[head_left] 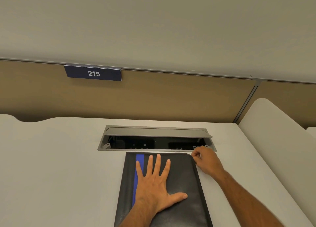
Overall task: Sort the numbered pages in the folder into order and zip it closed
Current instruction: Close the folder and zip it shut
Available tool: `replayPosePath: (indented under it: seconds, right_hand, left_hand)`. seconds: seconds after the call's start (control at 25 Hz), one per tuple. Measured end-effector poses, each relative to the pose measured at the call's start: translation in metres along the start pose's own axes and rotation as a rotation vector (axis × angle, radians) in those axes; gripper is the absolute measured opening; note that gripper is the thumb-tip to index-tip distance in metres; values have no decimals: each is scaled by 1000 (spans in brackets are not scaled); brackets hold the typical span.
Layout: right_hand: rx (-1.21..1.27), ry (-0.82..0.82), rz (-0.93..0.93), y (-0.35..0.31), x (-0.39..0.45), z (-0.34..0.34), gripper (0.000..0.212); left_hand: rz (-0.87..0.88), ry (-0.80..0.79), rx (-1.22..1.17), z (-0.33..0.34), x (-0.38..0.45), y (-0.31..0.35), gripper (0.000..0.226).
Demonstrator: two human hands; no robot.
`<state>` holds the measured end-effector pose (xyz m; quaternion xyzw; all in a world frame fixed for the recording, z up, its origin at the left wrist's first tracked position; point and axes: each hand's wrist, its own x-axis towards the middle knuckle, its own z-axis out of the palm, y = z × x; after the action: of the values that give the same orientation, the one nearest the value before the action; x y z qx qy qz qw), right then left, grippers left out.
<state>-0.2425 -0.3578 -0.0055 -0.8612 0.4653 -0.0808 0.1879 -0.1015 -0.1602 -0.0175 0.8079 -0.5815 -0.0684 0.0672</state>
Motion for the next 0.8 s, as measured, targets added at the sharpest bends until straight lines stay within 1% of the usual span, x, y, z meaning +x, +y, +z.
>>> replayPosePath:
  seconds: [0.04,0.12,0.2,0.28,0.4,0.44,0.6,0.72,0.8]
  right_hand:
    - [-20,-29,-43,0,6,-3,7]
    - [-75,-106,-131,-1,16,-10,9]
    - [-151,-180,-205,-5,25,-17,9]
    - [-214,-214,-255,-9,32,-19,8]
    - [-228,-207,-296,-6,34,-14,5]
    - [-216,-199,-305,-4,34,-12,4]
    - [-152,-152,-324,3,35,-5,10]
    - [-118,-106,-327,5,35,-1,14]
    - [-80,-77,-326,7,34,4,15]
  left_hand:
    - [3,-33,-40,0,-1,-1,118]
    - [24,-38,-64,3,0,0,116]
    - [26,-23,-67,6,0,-1,117]
    - [47,14,-52,3,3,-2,117]
    - [28,-121,41,-10,9,-4,124]
    - [22,-152,43,-16,14,-5,120]
    - [-11,-12,-172,-30,60,12,74]
    - [-92,-85,-280,-29,99,29,46]
    - [-182,-140,-401,-25,119,37,33]
